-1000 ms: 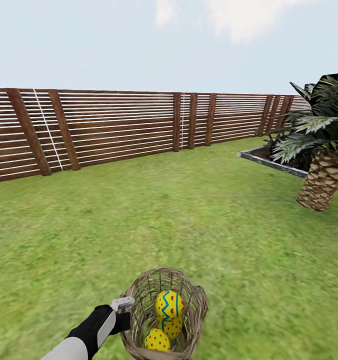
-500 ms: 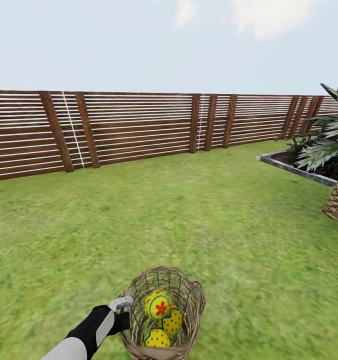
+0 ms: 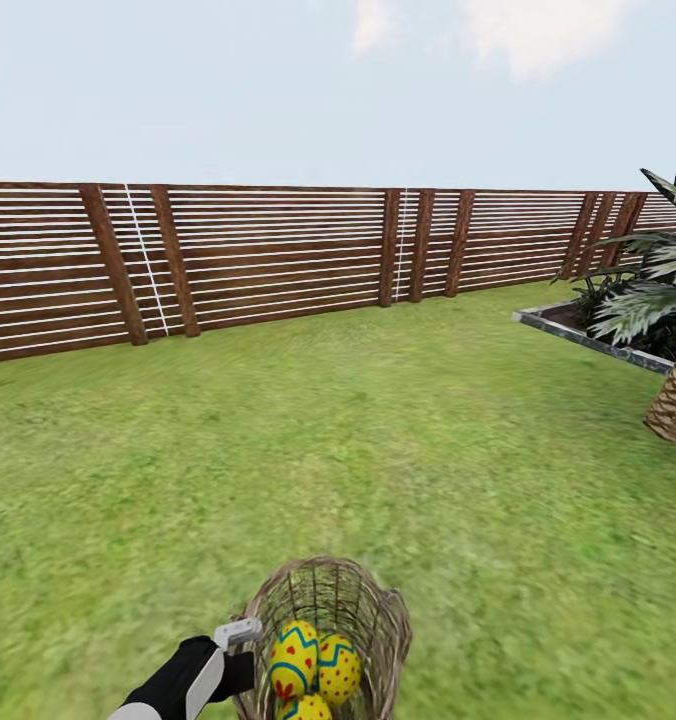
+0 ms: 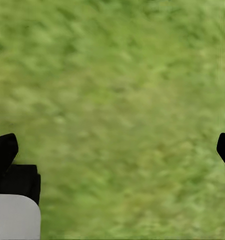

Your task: Take the three Easter eggs out of the wicker basket on the lawn in the garden, then place them on the lawn next to a single tree (choose any tree) so that all three eggs are next to the same tree and none are left in the basket.

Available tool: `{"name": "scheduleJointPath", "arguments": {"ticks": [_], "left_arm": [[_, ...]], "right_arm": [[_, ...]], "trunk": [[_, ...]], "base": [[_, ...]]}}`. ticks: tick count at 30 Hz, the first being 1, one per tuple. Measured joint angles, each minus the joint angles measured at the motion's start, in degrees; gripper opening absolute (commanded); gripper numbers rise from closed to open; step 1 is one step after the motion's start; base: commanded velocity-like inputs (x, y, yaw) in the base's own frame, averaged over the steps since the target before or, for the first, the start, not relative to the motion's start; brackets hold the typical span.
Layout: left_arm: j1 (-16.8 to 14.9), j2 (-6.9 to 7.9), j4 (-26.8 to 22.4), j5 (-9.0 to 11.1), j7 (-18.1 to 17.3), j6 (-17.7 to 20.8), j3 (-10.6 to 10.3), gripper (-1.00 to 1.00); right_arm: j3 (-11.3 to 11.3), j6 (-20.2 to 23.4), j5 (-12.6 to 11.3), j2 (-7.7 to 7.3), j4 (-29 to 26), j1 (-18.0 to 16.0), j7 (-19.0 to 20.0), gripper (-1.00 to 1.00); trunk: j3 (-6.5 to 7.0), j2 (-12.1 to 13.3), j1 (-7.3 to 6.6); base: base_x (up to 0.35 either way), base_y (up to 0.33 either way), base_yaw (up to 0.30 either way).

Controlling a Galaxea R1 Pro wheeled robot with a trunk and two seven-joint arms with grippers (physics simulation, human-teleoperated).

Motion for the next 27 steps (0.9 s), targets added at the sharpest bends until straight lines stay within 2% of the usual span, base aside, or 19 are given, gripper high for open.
{"name": "scheduleJointPath", "arguments": {"ticks": [3,5,6,7,8,10,12,22,27], "left_arm": [[0.0,0.06,-0.1,0.3,-0.2,-0.1,0.6,-1.00],[0.0,0.43,-0.1,5.3,-0.4,-0.3,2.6,-1.00],[0.0,0.93,-0.3,5.0,-0.5,-0.2,3.0,-1.00],[0.0,1.26,-0.1,3.4,-0.5,-0.1,2.3,-1.00],[0.0,1.36,0.0,3.5,-0.5,-0.1,2.1,-1.00],[0.0,1.38,-0.2,4.9,-0.5,-0.2,2.6,-1.00],[0.0,1.39,-0.2,4.1,-0.5,-0.2,2.3,-1.00],[0.0,1.30,-0.9,4.4,-0.5,-0.2,2.4,-1.00],[0.1,1.30,-0.9,4.3,-0.4,-0.2,2.4,-1.00]], "right_arm": [[0.0,0.0,0.0,-0.04,-0.2,-1.0,0.0,1.00],[0.0,0.1,0.0,-0.08,-0.2,-2.1,0.1,1.00],[0.0,0.1,0.0,-0.08,-0.2,-2.1,0.1,1.00],[0.0,0.1,0.0,-0.09,-0.2,-2.1,0.1,1.00],[0.0,0.1,0.0,-0.09,-0.2,-2.1,0.1,1.00],[0.0,0.1,0.0,-0.09,-0.2,-2.1,0.1,1.00],[0.0,0.1,0.0,-0.09,-0.2,-2.1,0.0,1.00],[0.0,0.1,0.1,-0.04,-0.2,-2.1,0.1,1.00],[0.1,0.0,0.1,0.09,-0.1,-2.1,-0.1,1.00]], "trunk": [[0.00,0.0,0.00],[0.01,0.0,0.00],[0.01,0.0,0.00],[0.00,0.0,0.00],[-0.01,0.0,0.00],[0.01,0.0,0.00],[0.00,0.0,0.00],[0.00,0.0,0.00],[0.89,2.0,-1.09]], "base": [[0.000,0.000,0.000],[0.000,0.000,0.000],[0.000,0.000,0.000],[0.000,0.000,0.000],[0.000,0.000,0.000],[0.000,0.000,0.000],[0.000,0.000,0.000],[0.000,0.000,0.000],[0.000,0.000,0.000]]}}
